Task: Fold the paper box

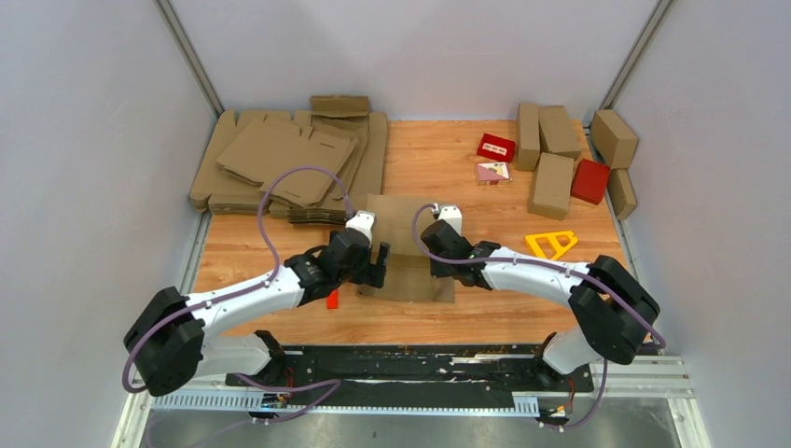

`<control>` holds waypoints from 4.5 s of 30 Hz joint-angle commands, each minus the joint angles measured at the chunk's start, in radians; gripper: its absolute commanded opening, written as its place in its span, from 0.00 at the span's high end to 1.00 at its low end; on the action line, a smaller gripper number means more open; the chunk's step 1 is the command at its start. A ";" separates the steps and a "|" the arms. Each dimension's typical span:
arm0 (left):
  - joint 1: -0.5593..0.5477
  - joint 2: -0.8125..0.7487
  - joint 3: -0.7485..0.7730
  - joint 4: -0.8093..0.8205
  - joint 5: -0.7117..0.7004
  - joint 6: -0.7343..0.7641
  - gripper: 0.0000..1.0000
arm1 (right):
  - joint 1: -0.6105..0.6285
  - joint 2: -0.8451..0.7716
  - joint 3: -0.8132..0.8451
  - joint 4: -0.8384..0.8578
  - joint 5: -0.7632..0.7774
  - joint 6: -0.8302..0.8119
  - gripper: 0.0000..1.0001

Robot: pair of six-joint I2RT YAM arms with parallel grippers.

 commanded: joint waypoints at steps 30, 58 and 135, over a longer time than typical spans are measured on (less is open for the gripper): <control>0.113 0.086 0.030 -0.059 0.112 0.014 0.57 | 0.007 -0.034 0.008 0.054 -0.036 -0.053 0.99; 0.099 -0.073 -0.125 0.094 0.083 -0.163 1.00 | -0.032 -0.465 -0.161 -0.086 -0.151 0.031 0.03; 0.053 -0.116 -0.083 0.027 0.010 -0.012 1.00 | 0.062 -0.360 -0.168 0.066 -0.316 -0.538 0.42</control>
